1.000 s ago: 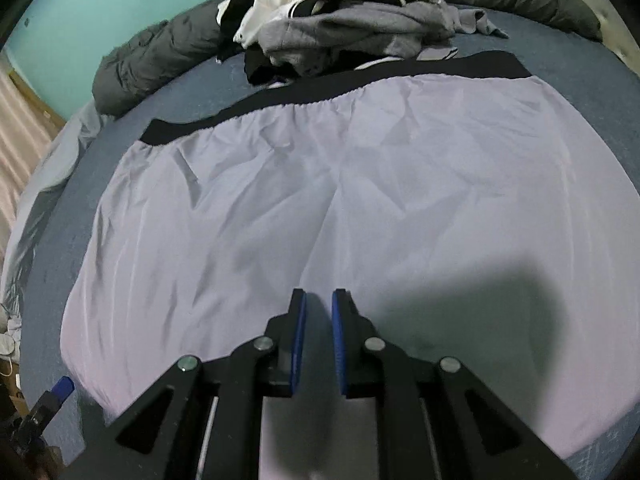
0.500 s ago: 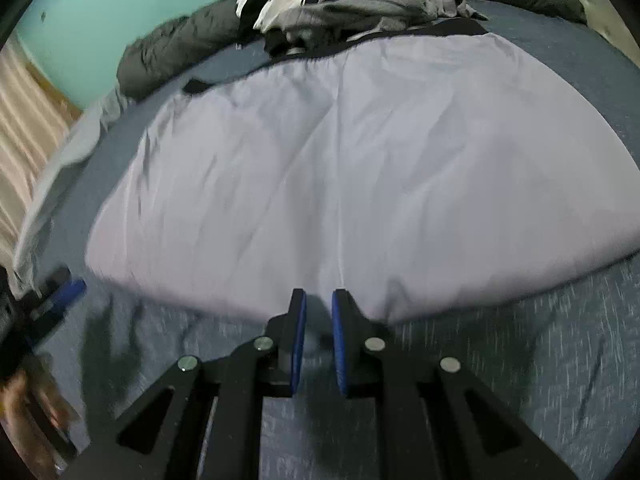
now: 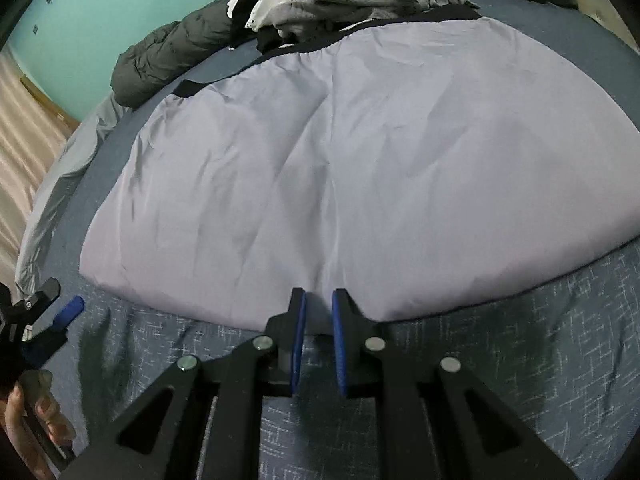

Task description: Fold clothes

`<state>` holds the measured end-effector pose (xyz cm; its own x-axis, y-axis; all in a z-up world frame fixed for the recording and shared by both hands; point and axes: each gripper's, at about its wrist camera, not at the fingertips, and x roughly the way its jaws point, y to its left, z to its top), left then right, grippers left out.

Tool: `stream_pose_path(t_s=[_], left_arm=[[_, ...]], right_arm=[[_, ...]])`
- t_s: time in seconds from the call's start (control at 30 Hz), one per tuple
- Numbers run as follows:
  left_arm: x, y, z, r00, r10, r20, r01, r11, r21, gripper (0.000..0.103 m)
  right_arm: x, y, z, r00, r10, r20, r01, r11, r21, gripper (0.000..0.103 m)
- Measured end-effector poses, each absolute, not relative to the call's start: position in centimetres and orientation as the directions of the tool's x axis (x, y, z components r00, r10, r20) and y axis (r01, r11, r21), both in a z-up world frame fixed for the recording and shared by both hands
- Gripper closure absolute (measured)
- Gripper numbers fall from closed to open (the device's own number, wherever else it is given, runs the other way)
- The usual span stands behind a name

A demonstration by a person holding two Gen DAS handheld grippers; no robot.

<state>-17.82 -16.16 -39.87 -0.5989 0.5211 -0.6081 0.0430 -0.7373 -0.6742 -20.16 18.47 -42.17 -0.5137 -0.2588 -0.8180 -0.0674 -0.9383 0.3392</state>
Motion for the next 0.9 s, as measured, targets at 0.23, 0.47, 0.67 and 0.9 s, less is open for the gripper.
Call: stream_pose_path(t_s=[0.23, 0.47, 0.67, 0.9], left_arm=[[-18.4, -15.7, -41.0, -0.598, 0.547, -0.585, 0.091, -0.679, -0.729, 0.031], [-19.8, -15.9, -42.2, -0.620, 0.510, -0.596, 0.148, -0.670, -0.727, 0.031], [-20.4, -15.8, -42.5, -0.650, 0.494, -0.578, 0.148, -0.663, -0.733, 0.032], [-20.6, -15.0, -42.0, -0.677, 0.469, -0.567, 0.118, -0.692, -0.712, 0.066]], right_arm=[[-16.3, 22.8, -38.5, -0.625, -0.265, -0.735, -0.094, -0.908, 0.407, 0.088], [-13.0, 30.2, -38.6, -0.652, -0.213, -0.727, -0.209, -0.872, 0.443, 0.046], [-11.8, 34.7, -39.7, -0.667, -0.189, -0.721, -0.263, -0.846, 0.465, 0.045], [-11.5, 36.0, -39.7, -0.708, -0.203, -0.677, -0.231, -0.839, 0.493, 0.045]])
